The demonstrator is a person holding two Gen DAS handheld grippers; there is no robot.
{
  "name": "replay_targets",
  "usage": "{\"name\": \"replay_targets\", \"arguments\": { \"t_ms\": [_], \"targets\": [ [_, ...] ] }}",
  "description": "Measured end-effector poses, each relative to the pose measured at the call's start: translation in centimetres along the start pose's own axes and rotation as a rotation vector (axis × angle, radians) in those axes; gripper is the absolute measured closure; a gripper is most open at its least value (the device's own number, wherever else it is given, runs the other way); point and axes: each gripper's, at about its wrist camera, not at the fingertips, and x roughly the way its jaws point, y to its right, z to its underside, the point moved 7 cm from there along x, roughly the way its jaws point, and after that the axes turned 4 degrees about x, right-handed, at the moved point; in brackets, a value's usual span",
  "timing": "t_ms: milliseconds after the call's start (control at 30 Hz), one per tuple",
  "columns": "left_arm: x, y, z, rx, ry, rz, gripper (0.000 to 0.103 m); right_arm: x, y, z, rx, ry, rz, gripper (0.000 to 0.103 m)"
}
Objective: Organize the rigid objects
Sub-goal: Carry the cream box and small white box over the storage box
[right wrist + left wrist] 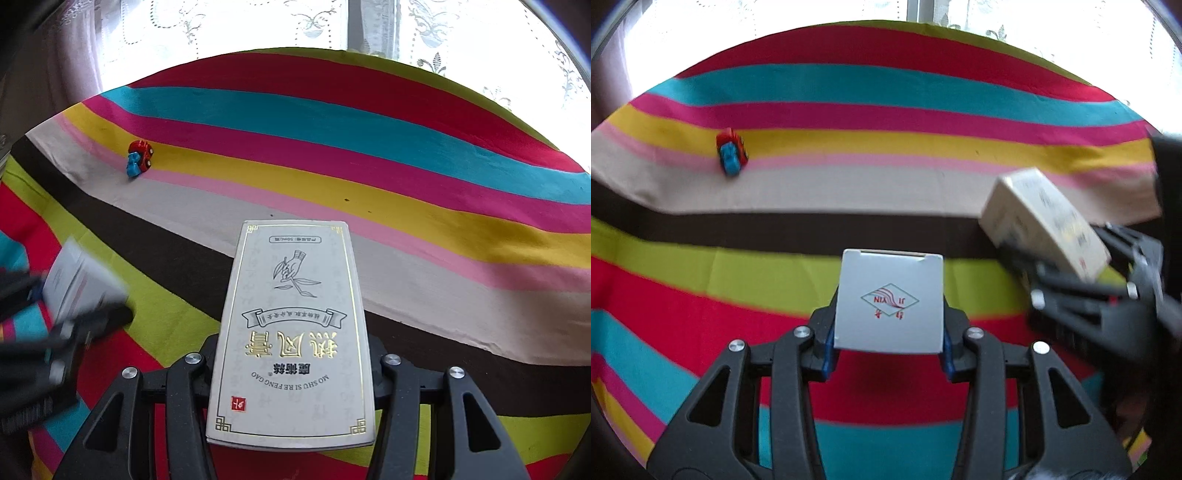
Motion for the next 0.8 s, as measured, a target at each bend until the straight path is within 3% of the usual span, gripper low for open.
{"name": "replay_targets", "arguments": {
  "t_ms": [233,400,600,700,800],
  "targets": [
    [-1.7,0.2,3.4,-0.022,0.004,0.001,0.057,-3.5,0.6,2.7,0.112,0.004,0.080,0.051],
    [-3.9,1.1,6.6,-0.041,-0.014,0.007,0.057,-7.0,-0.6,5.3,0.171,0.037,0.065,0.051],
    [-5.7,2.6,8.0,-0.009,-0.010,-0.003,0.057,-10.5,-1.0,6.5,0.109,0.080,0.052,0.051],
    [-6.3,3.0,8.1,-0.031,-0.018,-0.003,0.057,-12.3,-0.3,6.6,0.071,0.093,-0.017,0.051],
    [-7.9,4.2,7.7,0.020,0.014,-0.012,0.057,-14.7,1.0,7.5,-0.030,0.121,-0.046,0.051]
  ]
}}
